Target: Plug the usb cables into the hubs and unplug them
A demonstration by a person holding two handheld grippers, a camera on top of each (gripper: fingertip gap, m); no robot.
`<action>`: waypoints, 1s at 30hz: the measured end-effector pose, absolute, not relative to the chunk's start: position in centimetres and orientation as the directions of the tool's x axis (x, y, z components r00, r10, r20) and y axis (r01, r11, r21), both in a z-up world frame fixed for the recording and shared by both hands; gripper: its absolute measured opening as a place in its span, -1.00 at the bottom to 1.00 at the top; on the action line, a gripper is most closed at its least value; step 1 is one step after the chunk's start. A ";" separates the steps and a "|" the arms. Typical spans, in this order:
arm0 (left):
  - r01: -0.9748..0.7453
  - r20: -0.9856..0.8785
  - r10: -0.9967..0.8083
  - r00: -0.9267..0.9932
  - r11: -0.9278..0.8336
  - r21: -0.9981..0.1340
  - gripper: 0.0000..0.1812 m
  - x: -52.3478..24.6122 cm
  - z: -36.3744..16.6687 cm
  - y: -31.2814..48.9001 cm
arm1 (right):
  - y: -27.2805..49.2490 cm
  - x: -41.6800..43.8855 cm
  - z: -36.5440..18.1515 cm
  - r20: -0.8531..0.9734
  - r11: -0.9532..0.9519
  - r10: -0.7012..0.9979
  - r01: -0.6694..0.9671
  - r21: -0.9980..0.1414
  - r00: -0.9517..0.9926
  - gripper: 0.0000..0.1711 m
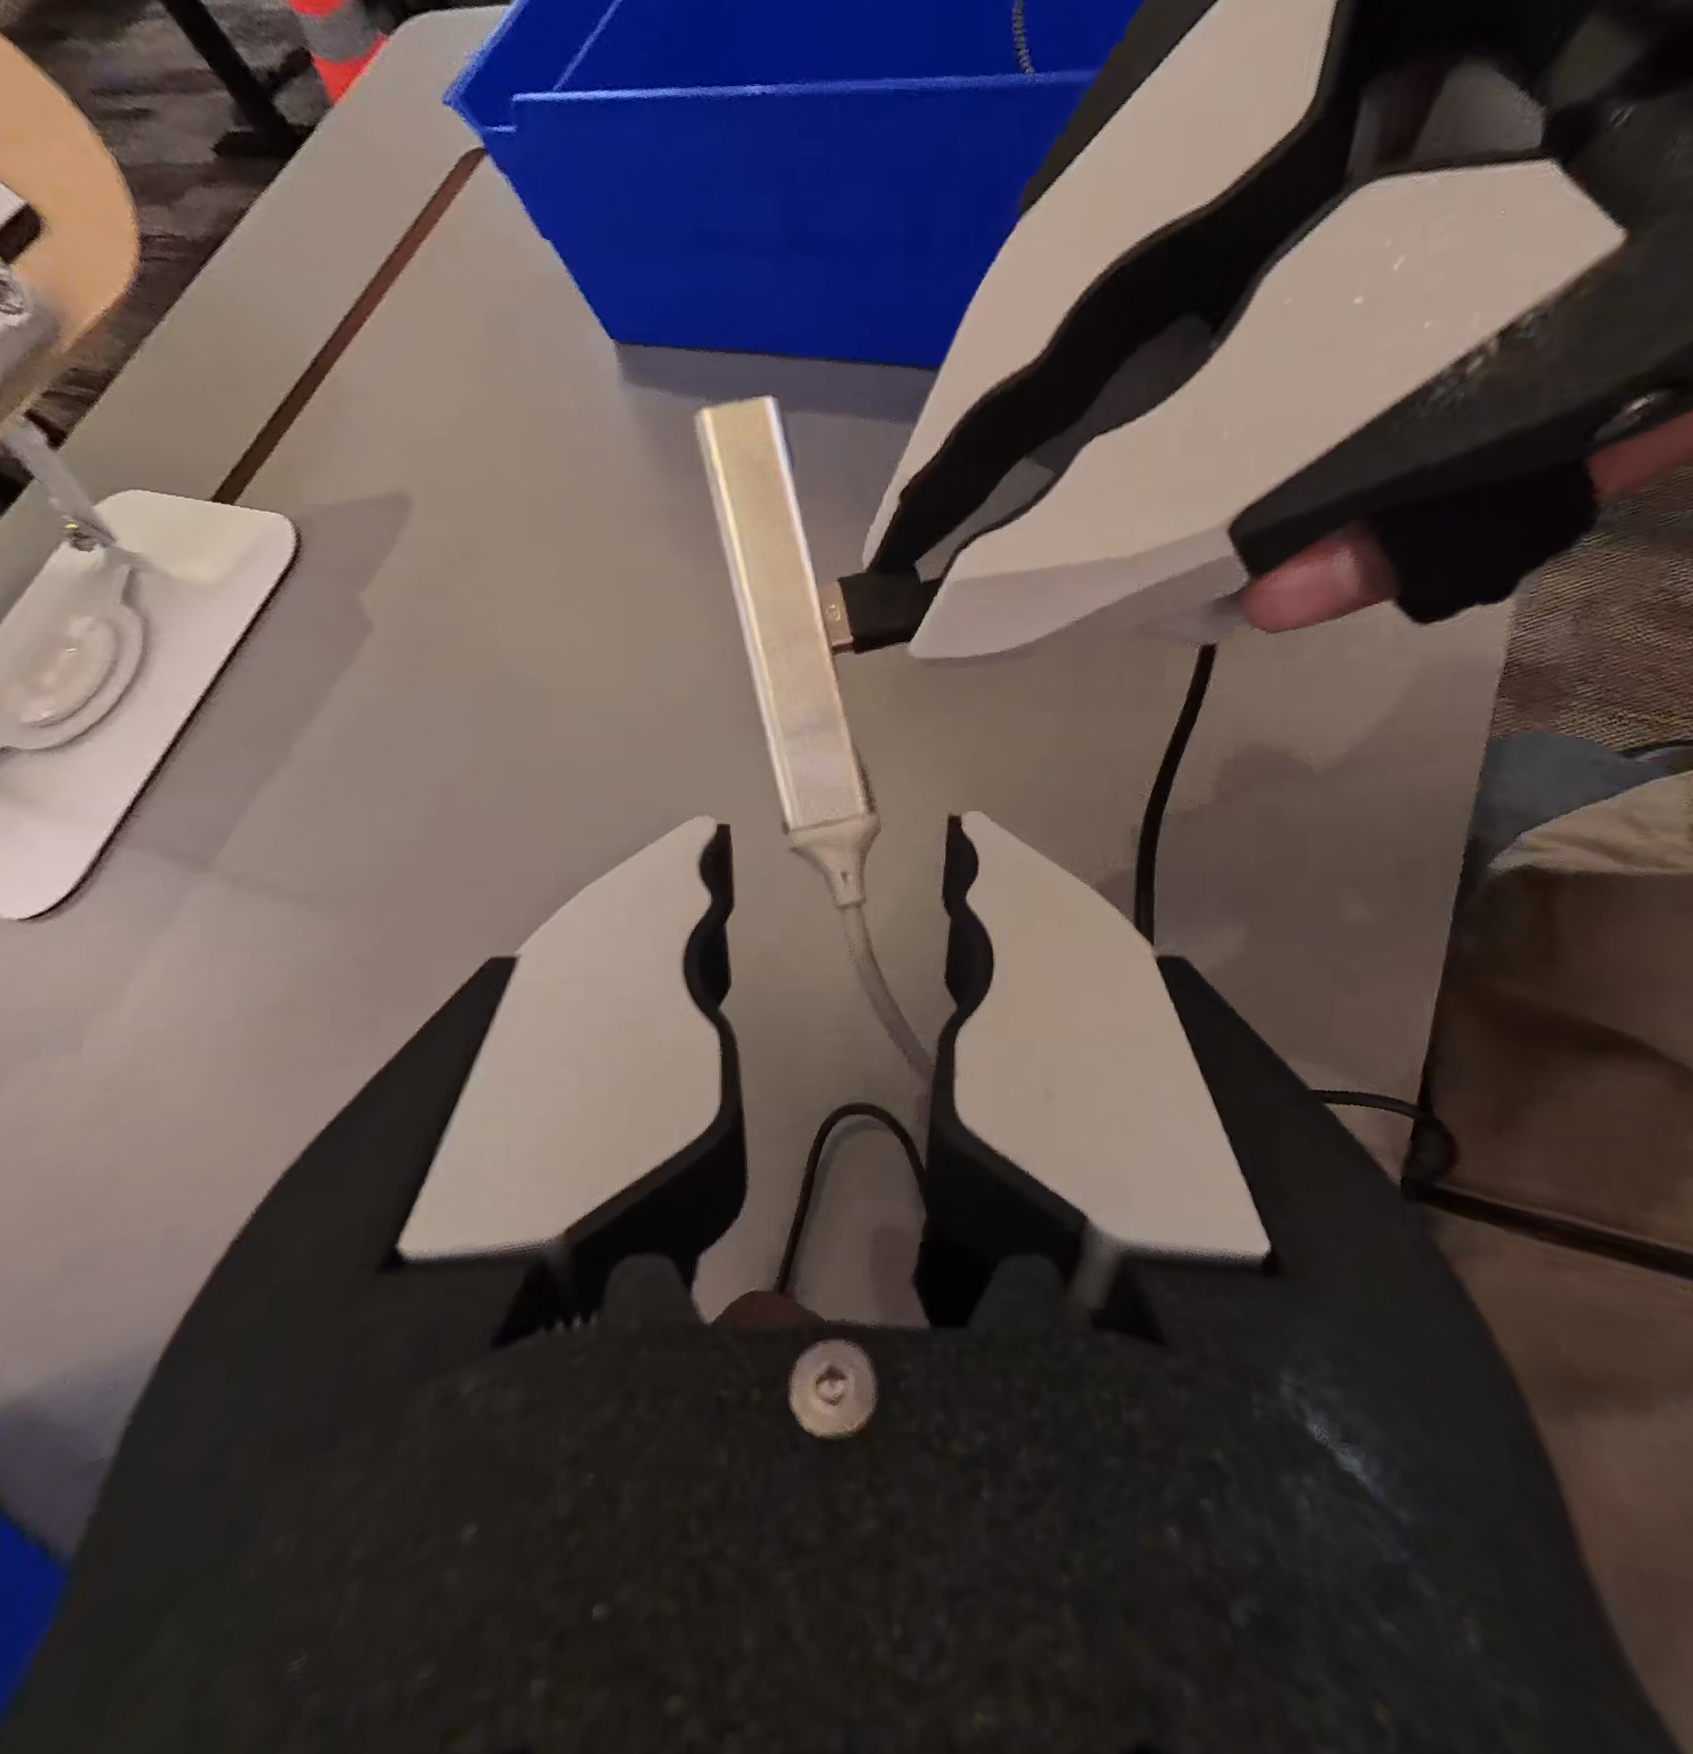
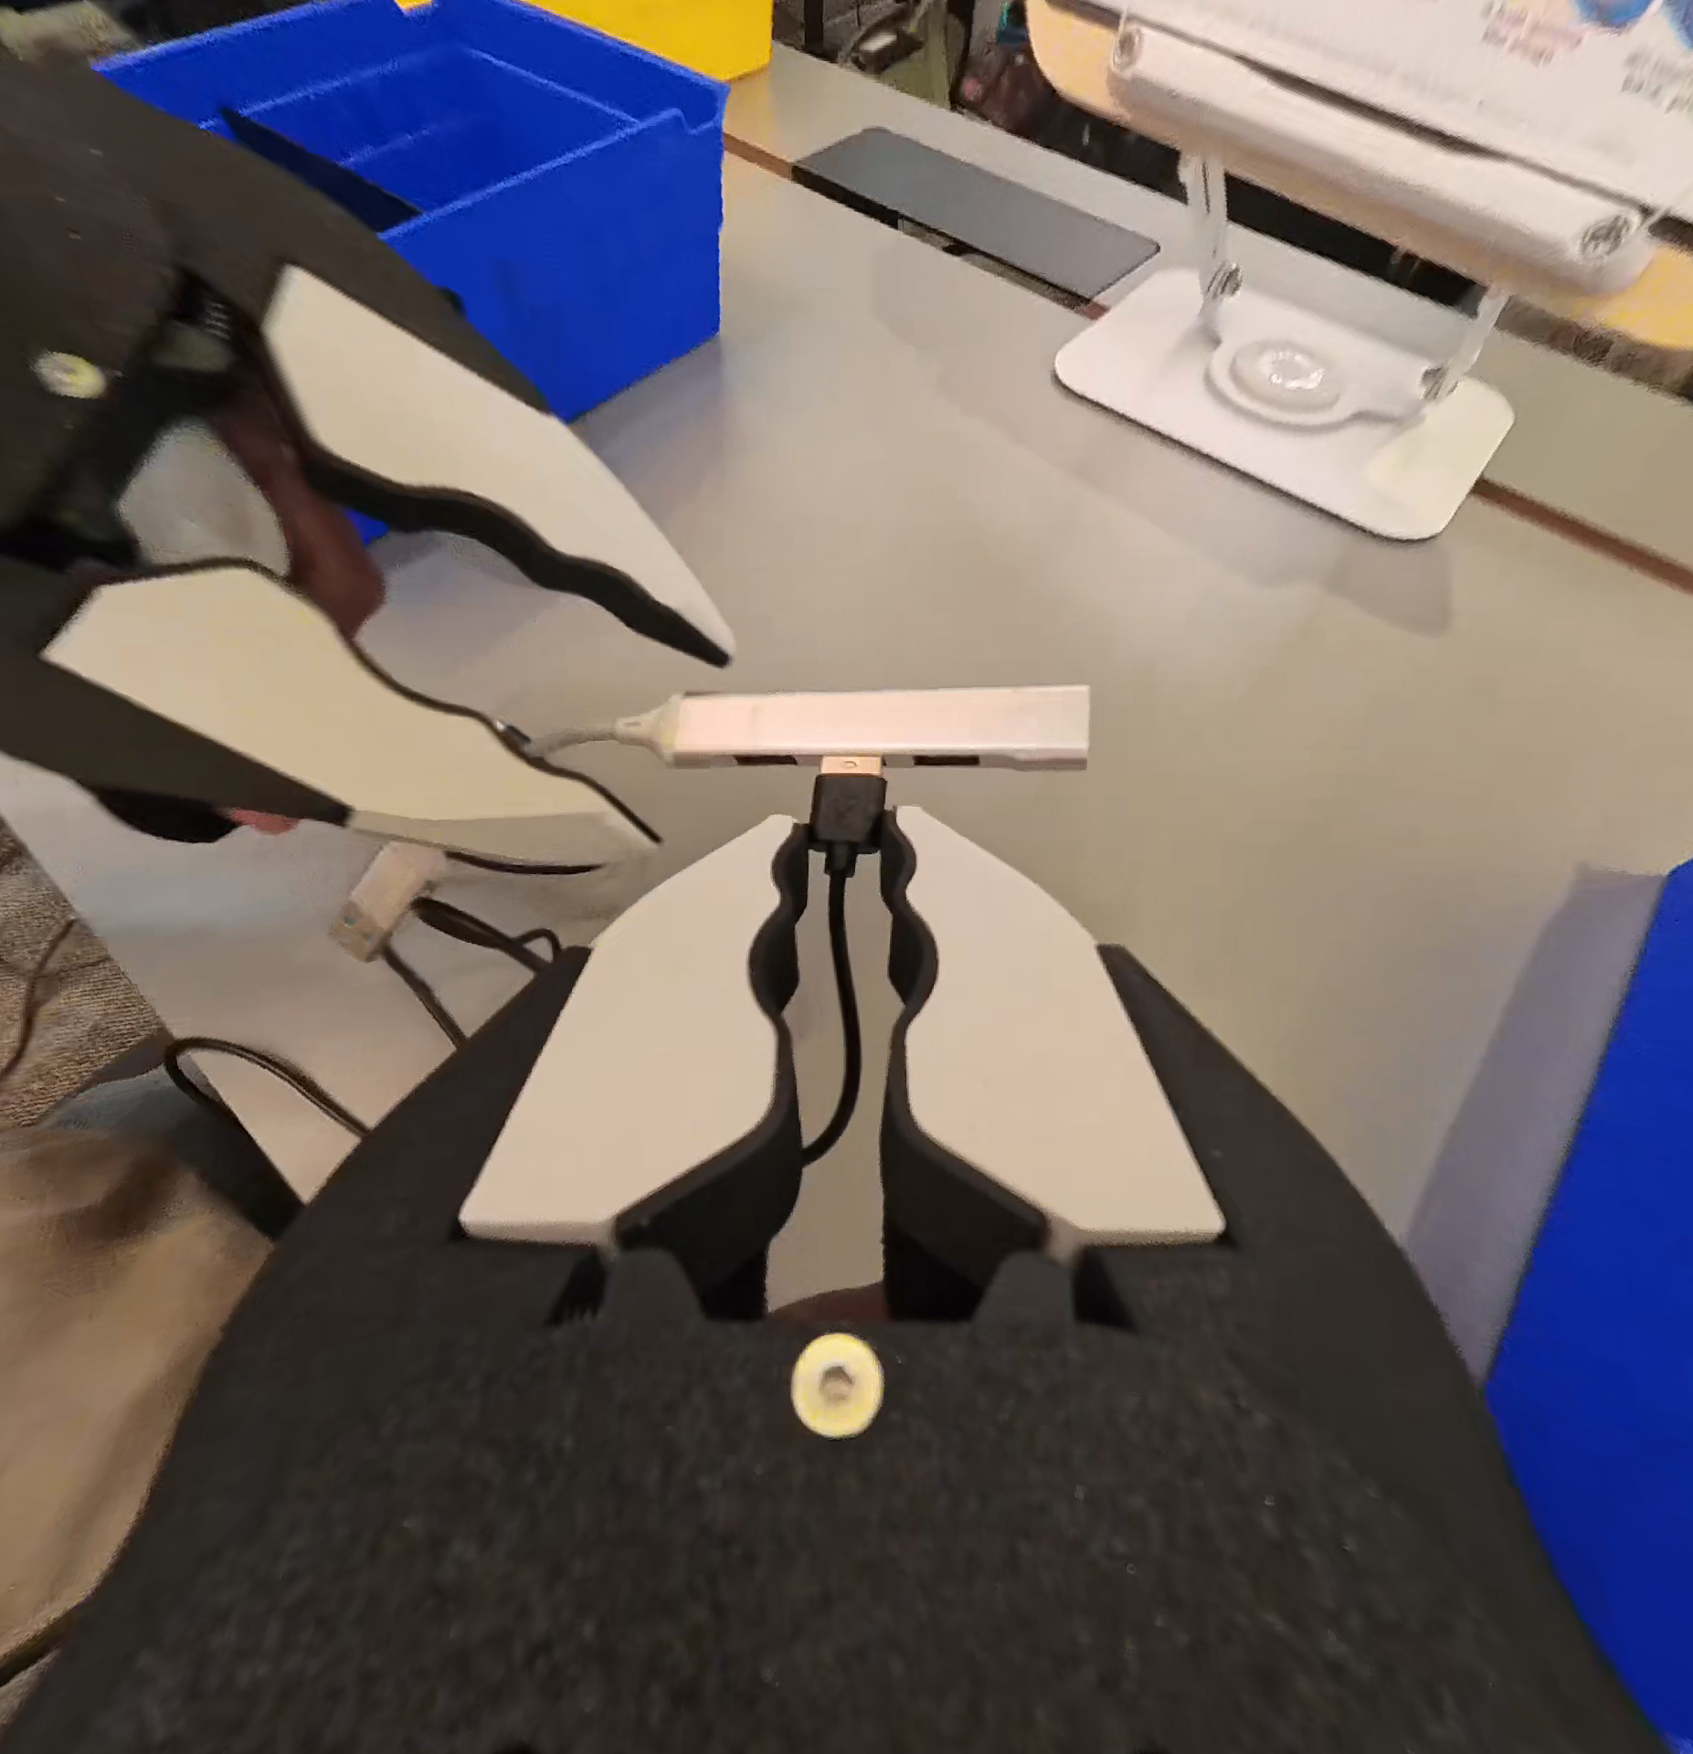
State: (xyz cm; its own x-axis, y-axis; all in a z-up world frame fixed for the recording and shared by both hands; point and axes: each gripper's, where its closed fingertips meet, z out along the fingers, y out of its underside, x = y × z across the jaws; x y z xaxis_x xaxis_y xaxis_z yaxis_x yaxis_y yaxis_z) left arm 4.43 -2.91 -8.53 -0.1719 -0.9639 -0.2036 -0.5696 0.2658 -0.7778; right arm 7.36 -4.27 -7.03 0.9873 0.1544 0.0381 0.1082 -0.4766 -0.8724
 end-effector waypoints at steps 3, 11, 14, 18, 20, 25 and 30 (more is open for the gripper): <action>-0.564 -0.185 -0.966 -0.181 0.256 -0.785 -0.78 4.4 -8.7 -2.7 | -4.1 6.7 -6.6 0.027 -0.467 0.172 0.106 -0.878 0.985 -0.84; -0.615 -0.192 -0.972 -0.138 0.236 -0.753 -0.80 2.8 -9.7 -1.5 | -3.1 5.4 -8.0 -0.018 -0.489 0.233 0.101 -0.866 0.972 -0.83; -0.625 -0.169 -0.982 -0.082 0.183 -0.759 -0.80 2.3 -9.8 -0.8 | -2.7 4.9 -8.1 -0.014 -0.465 0.249 0.106 -0.879 0.968 -0.82; -0.645 -0.131 -0.990 0.045 0.072 -0.761 -0.80 1.2 -9.7 0.7 | -2.5 4.5 -7.4 0.020 -0.384 0.243 0.115 -0.916 0.970 -0.64; -0.640 -0.052 -0.993 0.103 -0.026 -0.768 -0.80 0.6 -9.6 1.0 | -2.3 4.2 -7.0 0.064 -0.326 0.233 0.140 -0.935 0.970 -0.57; -0.666 0.000 -0.992 0.124 -0.083 -0.741 -0.80 -0.7 -9.6 0.5 | -0.6 3.0 -6.9 0.203 -0.223 0.215 0.250 -0.942 0.955 -0.60; -0.667 -0.024 -0.994 0.106 -0.054 -0.743 -0.80 -1.1 -9.0 -0.2 | 0.4 1.4 -7.2 0.177 -0.212 0.261 0.235 -0.949 0.949 -0.64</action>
